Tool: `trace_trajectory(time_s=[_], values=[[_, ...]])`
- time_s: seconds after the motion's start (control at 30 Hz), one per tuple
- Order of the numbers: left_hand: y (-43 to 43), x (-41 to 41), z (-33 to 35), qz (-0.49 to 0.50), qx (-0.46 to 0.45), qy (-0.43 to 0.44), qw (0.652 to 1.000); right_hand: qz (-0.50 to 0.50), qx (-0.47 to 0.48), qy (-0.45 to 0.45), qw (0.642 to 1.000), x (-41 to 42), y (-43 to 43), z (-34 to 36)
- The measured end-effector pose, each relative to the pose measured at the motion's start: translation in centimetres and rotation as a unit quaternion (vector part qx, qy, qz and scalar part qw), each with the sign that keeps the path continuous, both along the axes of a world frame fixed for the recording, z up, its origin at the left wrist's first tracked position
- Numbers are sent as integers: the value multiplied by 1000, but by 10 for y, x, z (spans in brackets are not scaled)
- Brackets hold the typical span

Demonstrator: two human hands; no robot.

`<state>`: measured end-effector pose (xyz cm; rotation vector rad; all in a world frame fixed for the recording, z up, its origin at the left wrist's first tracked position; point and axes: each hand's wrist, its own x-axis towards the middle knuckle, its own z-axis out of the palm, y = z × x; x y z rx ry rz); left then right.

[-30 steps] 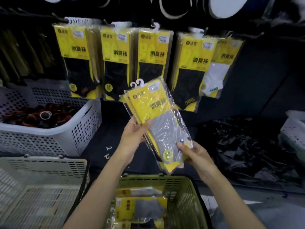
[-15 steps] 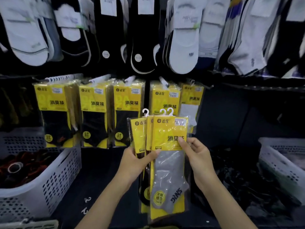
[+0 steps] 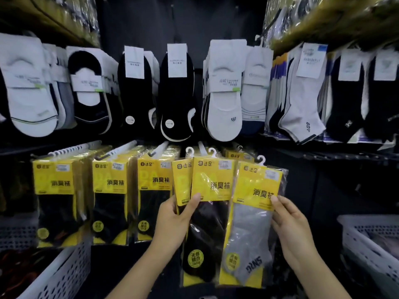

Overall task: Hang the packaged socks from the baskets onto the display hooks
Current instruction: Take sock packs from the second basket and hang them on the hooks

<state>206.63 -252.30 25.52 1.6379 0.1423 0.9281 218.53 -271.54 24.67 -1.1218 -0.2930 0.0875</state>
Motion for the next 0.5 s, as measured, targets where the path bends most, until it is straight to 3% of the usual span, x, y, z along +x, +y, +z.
trace_trajectory(time_s=[0.2, 0.5], values=[[15, 7, 7, 55, 7, 10, 998, -81, -28, 4, 996, 35, -28, 3], [16, 12, 2, 64, -10, 21, 998, -76, -97, -36, 992, 71, 5, 9]])
